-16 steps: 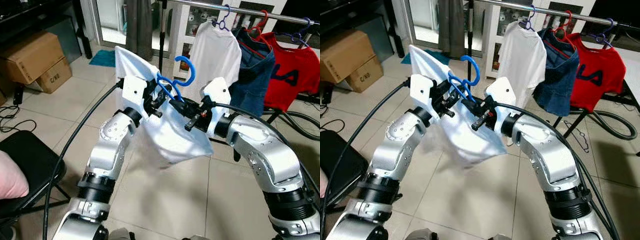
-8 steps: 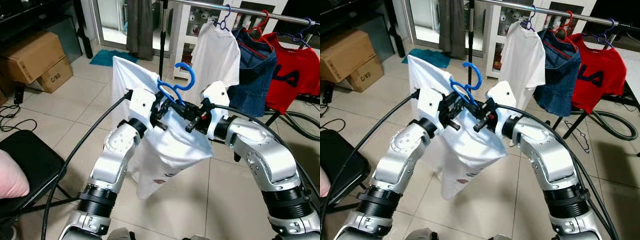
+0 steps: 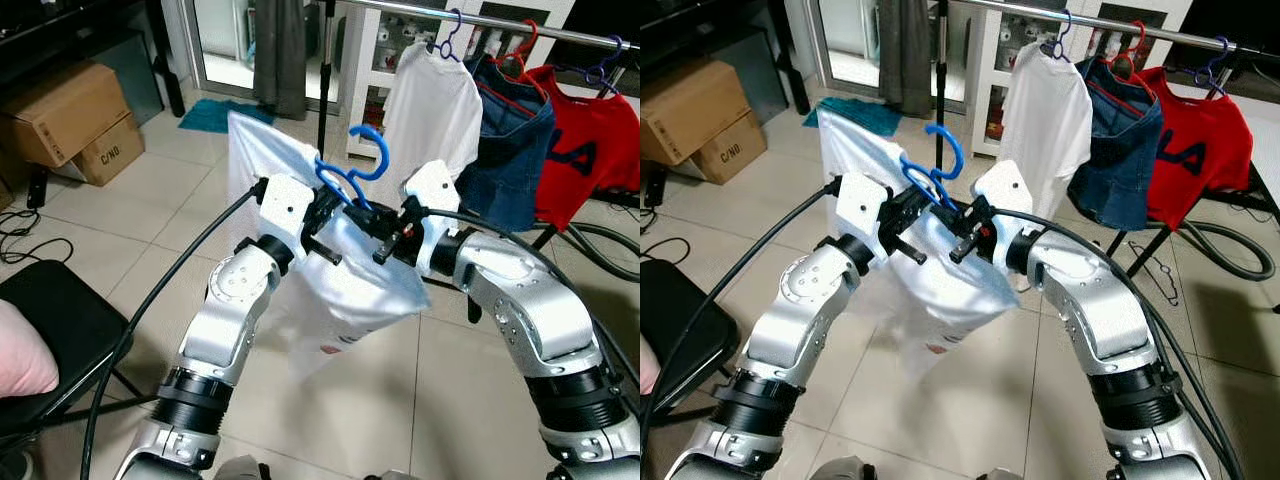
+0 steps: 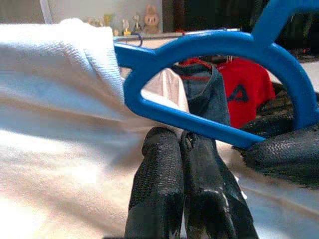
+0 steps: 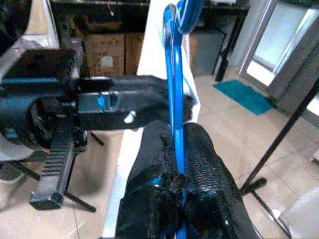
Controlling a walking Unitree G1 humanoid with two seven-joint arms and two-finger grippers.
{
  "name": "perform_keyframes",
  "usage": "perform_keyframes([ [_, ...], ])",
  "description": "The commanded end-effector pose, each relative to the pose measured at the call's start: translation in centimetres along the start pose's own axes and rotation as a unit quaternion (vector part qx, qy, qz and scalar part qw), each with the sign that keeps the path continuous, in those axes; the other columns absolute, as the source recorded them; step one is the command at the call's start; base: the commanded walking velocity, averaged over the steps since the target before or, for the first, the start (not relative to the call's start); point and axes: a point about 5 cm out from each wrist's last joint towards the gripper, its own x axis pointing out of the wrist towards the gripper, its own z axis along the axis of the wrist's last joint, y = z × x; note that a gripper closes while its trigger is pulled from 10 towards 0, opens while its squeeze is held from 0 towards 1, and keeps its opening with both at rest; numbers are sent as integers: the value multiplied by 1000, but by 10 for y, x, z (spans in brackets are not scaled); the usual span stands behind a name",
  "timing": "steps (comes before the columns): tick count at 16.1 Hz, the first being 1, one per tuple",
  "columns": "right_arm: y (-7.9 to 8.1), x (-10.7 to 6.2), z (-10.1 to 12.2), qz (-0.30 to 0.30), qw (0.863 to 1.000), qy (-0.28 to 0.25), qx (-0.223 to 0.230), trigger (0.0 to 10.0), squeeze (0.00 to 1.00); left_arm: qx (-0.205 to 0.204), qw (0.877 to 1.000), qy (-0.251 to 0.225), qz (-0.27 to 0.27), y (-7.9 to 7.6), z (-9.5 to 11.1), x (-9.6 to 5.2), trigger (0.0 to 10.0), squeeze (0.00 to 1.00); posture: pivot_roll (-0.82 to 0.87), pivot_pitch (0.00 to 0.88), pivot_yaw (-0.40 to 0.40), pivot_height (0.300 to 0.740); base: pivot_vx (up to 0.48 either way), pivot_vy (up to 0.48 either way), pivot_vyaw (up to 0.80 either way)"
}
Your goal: Hang hanger
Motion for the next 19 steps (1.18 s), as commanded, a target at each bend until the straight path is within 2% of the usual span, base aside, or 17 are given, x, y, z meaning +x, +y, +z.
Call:
perform_keyframes([
  [1,-10,-1,-9,-28,999,34,10,0,0,13,999,24,-19,5,-2,0,7294,0,-27,0,-32,740,0,0,0],
  [2,-15,0,-14,-39,998,48,13,0,0,18,997,48,-48,10,-8,-6,10000,0,-27,0,-34,740,0,0,0],
  [3,-16,0,-15,-41,998,50,14,0,0,16,997,53,-57,12,-9,-8,10000,0,-27,0,-34,740,0,0,0],
  [4,-19,1,-18,-52,997,51,30,0,0,9,993,61,-106,15,-7,-16,10000,0,-23,0,-40,740,0,0,0],
  [5,-22,3,-20,-66,996,52,39,0,0,12,987,76,-141,18,-8,-23,10000,1000,-19,0,-43,740,0,0,0],
  [7,-23,6,-18,-69,995,41,57,0,0,3,984,99,-151,26,-11,-30,10000,1000,-17,11,-44,740,0,0,0],
  [10,-22,7,-23,-70,995,50,59,0,0,7,987,82,-140,29,-3,-31,10000,1000,-17,24,-49,740,0,0,0],
  [13,-13,2,-19,-19,998,19,56,0,0,30,999,2,-21,35,21,-13,10000,1000,-18,19,-55,740,0,0,0],
  [15,-12,0,-18,2,999,5,52,0,0,26,999,-22,13,32,29,-7,10000,1000,-18,19,-55,740,0,0,0],
  [16,-15,-3,-20,8,999,7,46,0,0,20,999,-24,29,27,30,-3,10000,220,-19,11,-63,740,0,0,0],
  [17,-16,-4,-21,16,999,9,41,0,0,14,999,-22,45,26,30,-1,10000,0,-19,10,-65,740,0,0,0],
  [19,-15,-3,-20,41,999,10,32,0,0,-4,998,-19,59,26,27,2,10000,0,-16,7,-70,740,0,0,0],
])
